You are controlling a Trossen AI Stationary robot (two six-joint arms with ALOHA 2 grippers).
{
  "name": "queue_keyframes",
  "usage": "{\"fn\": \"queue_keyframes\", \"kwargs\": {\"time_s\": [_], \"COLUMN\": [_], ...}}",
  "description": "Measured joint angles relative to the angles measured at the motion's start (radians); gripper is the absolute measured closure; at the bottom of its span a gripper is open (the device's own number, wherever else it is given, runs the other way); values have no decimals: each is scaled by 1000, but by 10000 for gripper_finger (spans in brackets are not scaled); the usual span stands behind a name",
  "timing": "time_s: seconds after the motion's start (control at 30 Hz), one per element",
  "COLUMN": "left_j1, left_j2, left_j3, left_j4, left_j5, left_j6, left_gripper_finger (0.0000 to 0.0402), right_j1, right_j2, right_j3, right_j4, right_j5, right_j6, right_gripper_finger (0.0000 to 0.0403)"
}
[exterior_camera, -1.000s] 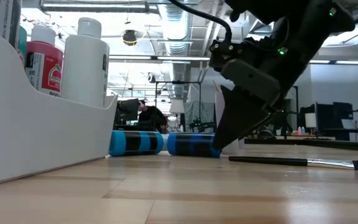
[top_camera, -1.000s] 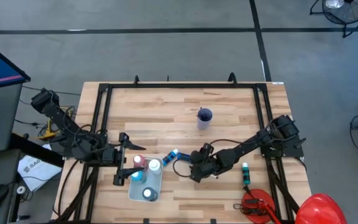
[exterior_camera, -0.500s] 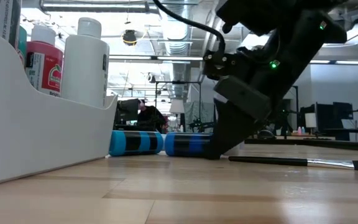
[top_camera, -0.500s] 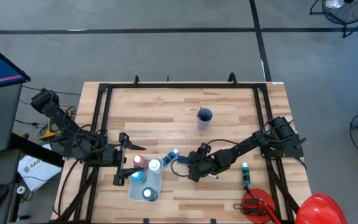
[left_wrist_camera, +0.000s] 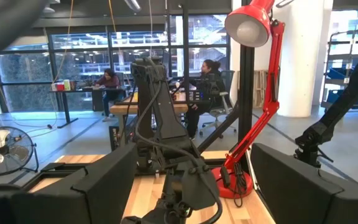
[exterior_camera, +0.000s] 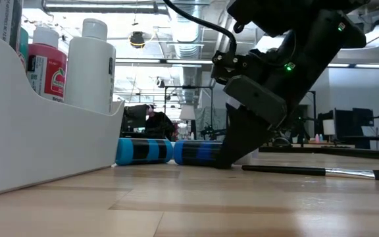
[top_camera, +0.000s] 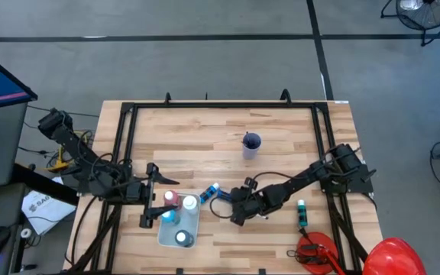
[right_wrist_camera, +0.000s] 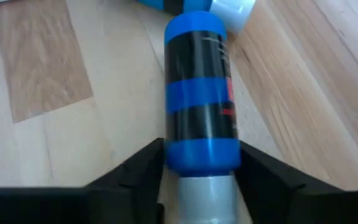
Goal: Pick & Place Paint Supplies
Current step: Put the right black blue paint bottle into the white bin
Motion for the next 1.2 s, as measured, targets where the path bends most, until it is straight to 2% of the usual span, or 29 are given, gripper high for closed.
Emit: {"fn": "queue_keyframes", "kwargs": {"time_s": [0.1,0.27,0.4,0.47,0.63,0.73,0.97,1.2], "left_j1": [0,8,48,82,195,240,284,284], "left_j2": [0,0,0,0,15,54,256,432], "left_j3": [0,0,0,0,0,10,177,342], "left_j4": [-18,-151,-264,-296,-327,-351,-451,-489], "left_j5": [0,1,13,78,330,395,406,388], "left_j6": [0,-8,-84,-131,-249,-254,-239,-123], "left_gripper_finger": [92,92,92,93,113,135,173,178], "right_j1": [6,9,8,9,10,12,17,38], "right_j2": [-5,-36,-87,-114,-174,-186,-187,-189], "right_j3": [0,-4,-6,-6,18,84,335,585], "right_j4": [-4,-23,-36,-33,-89,-234,-589,-734], "right_j5": [0,-33,-134,-170,-281,-322,-342,-308], "right_j6": [-3,16,29,47,80,98,89,15], "right_gripper_finger": [272,271,271,271,254,260,270,255]}}
